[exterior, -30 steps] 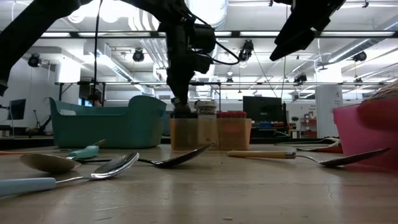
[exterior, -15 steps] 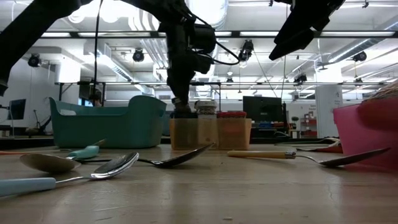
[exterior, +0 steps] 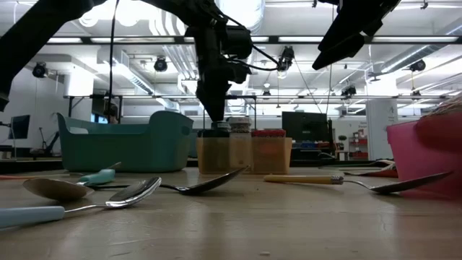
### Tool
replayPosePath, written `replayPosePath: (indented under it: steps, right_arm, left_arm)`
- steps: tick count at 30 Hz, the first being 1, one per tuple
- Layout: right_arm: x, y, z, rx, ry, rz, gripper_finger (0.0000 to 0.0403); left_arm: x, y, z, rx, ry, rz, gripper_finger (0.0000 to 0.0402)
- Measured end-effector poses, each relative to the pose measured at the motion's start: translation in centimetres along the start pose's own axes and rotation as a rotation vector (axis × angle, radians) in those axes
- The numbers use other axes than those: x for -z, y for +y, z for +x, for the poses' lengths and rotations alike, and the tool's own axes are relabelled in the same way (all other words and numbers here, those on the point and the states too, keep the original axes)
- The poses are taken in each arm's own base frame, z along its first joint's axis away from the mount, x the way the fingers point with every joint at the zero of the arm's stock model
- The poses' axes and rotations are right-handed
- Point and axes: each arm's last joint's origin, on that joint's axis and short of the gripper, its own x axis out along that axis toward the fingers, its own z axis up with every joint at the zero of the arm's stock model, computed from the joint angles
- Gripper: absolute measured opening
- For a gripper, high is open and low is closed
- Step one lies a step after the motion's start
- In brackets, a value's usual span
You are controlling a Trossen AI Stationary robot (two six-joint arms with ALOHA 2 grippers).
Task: Pick & Place Food Item
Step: Put the orange seasoning pack into the orange bin
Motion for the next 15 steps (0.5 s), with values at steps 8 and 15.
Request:
replayPosePath:
  steps: [8, 15]
  right_arm:
    - [0.0, 0.0, 0.0, 0.0, 0.0, 0.0, 0.0357]
    - [0.0, 0.0, 0.0, 0.0, 0.002, -0.005, 0.0357]
  left_arm:
    - [0.4, 0.1, -1.0, -0.032, 0.046, 0.0, 0.0294]
    - [2.6, -1.2, -5.0, -0.024, 0.103, -0.064, 0.0294]
